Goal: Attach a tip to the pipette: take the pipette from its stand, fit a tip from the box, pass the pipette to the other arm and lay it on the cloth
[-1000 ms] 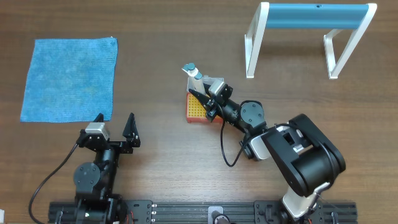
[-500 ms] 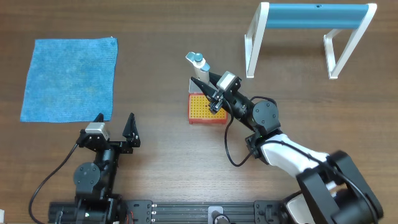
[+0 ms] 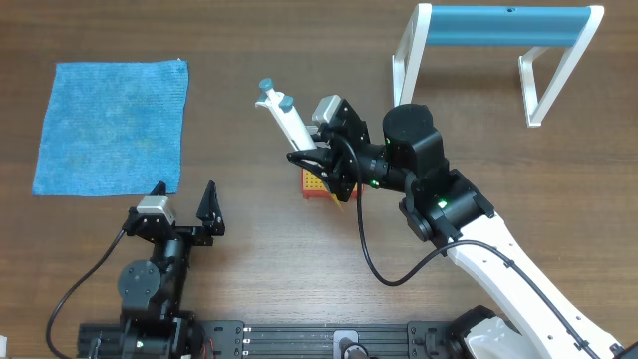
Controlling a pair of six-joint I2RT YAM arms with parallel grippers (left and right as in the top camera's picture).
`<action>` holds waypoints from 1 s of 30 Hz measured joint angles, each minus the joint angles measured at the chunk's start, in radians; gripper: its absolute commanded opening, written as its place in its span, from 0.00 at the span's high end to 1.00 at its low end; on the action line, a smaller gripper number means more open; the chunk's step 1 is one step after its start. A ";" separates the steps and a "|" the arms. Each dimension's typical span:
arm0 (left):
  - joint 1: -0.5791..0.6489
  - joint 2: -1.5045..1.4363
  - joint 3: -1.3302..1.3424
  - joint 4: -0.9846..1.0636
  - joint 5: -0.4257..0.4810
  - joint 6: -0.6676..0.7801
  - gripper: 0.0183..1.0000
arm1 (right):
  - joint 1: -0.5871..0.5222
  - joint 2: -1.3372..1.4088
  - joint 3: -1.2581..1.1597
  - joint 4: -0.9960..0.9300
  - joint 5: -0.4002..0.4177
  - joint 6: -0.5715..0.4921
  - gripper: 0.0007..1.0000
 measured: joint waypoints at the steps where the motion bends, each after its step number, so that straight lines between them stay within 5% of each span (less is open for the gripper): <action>1: 0.000 0.000 0.000 0.000 0.000 0.000 0.08 | 0.000 -0.001 0.000 0.014 -0.012 0.019 0.93; 12: 0.000 0.000 0.000 0.000 0.000 0.000 0.08 | 0.000 -0.004 0.001 0.323 -0.059 0.370 0.93; 19: 0.000 0.000 -0.002 0.021 0.010 -0.021 0.08 | 0.000 -0.004 0.001 0.338 -0.063 0.465 0.93; 25: 0.000 0.000 -0.002 0.027 0.233 -0.537 0.08 | 0.000 -0.004 0.001 0.340 -0.063 0.510 0.93; 30: 0.000 0.000 -0.002 0.045 0.264 -0.861 0.08 | 0.000 -0.004 0.001 0.340 -0.063 0.551 0.93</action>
